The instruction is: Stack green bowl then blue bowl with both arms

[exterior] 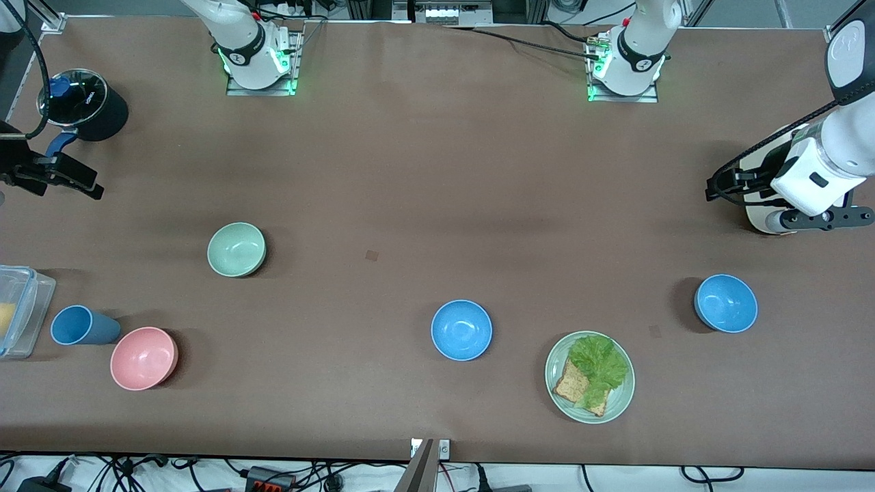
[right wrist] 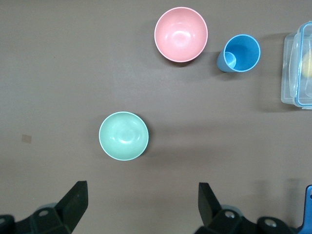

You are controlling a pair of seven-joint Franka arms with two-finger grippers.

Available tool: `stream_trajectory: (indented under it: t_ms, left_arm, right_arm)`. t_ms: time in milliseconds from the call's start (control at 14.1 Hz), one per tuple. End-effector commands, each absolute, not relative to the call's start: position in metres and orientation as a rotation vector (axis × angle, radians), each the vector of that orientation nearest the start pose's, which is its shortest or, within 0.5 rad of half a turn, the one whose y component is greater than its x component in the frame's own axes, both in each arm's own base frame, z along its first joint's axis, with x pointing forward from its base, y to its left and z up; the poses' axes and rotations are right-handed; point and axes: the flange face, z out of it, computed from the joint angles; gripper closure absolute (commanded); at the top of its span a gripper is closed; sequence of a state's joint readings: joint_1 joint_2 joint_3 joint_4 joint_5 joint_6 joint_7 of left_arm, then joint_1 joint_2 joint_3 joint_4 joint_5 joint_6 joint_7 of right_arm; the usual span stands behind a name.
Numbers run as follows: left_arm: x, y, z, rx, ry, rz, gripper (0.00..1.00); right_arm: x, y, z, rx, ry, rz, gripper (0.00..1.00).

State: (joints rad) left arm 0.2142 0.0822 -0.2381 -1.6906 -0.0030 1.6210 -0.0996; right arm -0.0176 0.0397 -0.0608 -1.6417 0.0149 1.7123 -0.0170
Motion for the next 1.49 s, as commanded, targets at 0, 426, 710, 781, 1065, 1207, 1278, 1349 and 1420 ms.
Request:
stream_trajectory:
  t_ms: [0,426,710,781,1065,1207,1278,1349,1420]
  left_arm:
    - [0.575,-0.007,0.534,-3.19,-0.109,0.248,0.0]
    - [0.576,-0.002,0.529,-3.192,-0.124,0.265,0.0]
    - [0.576,-0.002,0.528,-3.192,-0.127,0.27,0.0]
    - [0.576,-0.002,0.528,-3.192,-0.127,0.27,0.0]
    - [0.576,-0.002,0.527,-3.191,-0.124,0.275,0.0]
    - [0.579,-0.001,0.519,-3.192,-0.137,0.297,0.0]
    - [0.579,0.004,0.516,-3.193,-0.14,0.306,0.0]
    - [0.579,0.011,0.515,-3.193,-0.159,0.308,0.0]
    - [0.58,0.016,0.513,-3.194,-0.167,0.31,0.0]
  right_arm:
    - [0.566,-0.042,0.584,-3.14,0.07,-0.041,0.0]
    - [0.566,-0.041,0.582,-3.139,0.068,-0.022,0.0]
    - [0.579,-0.038,0.553,-3.141,0.058,0.043,0.0]
    - [0.584,-0.036,0.537,-3.14,0.053,0.086,0.0]
    - [0.61,-0.021,0.458,-3.14,0.01,0.253,0.0]
    - [0.621,-0.009,0.413,-3.143,-0.025,0.334,0.0]
    - [0.624,-0.004,0.392,-3.14,-0.038,0.38,0.0]
    - [0.626,-0.003,0.372,-3.135,-0.043,0.423,0.0]
    - [0.627,-0.005,0.352,-3.13,-0.039,0.459,0.0]
